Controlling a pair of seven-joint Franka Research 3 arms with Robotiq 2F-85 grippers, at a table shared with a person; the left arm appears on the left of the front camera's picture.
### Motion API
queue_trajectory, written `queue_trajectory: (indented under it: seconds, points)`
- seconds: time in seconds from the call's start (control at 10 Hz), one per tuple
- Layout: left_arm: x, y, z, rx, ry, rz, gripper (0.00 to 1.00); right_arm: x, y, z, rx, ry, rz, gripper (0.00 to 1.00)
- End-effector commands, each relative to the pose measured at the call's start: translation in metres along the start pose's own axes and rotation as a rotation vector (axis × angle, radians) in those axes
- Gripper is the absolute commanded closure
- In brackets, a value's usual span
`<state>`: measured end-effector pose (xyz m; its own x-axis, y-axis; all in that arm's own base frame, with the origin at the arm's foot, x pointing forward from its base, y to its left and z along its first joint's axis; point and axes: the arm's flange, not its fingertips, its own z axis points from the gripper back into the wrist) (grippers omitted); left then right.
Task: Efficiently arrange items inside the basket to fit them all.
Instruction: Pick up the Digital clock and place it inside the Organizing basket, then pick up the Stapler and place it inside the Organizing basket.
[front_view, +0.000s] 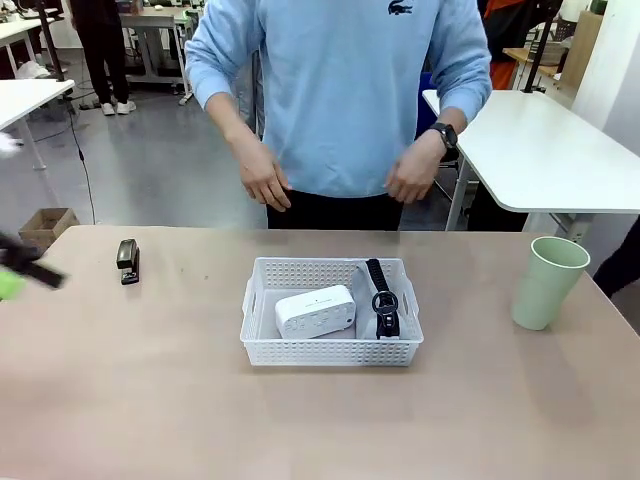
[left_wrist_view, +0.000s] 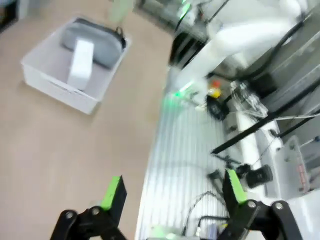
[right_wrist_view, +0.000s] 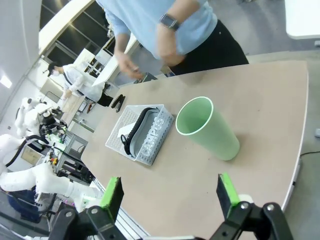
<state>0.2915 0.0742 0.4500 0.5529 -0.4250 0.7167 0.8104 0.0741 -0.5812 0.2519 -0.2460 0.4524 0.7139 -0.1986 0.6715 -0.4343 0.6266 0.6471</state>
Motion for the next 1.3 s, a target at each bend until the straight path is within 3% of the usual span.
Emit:
queue_trajectory:
  seconds: [0.0,0.1,0.2,1.2]
  points:
    - [-0.042,0.049,0.056,-0.168,-0.189,0.047,0.0,0.002,0.0,0.001,0.013,-0.026,0.026,0.0]
    - [-0.069,0.064,0.072,-0.309,-0.339,0.108,0.0,0.002,0.0,0.001,0.013,-0.026,0.026,0.0]
    - [-0.041,0.006,0.034,-0.072,-0.118,0.025,0.0,0.002,0.0,0.001,0.013,-0.026,0.026,0.0]
    - [-0.041,0.006,0.034,-0.072,-0.118,0.025,0.0,0.002,0.0,0.001,0.013,-0.026,0.026,0.0]
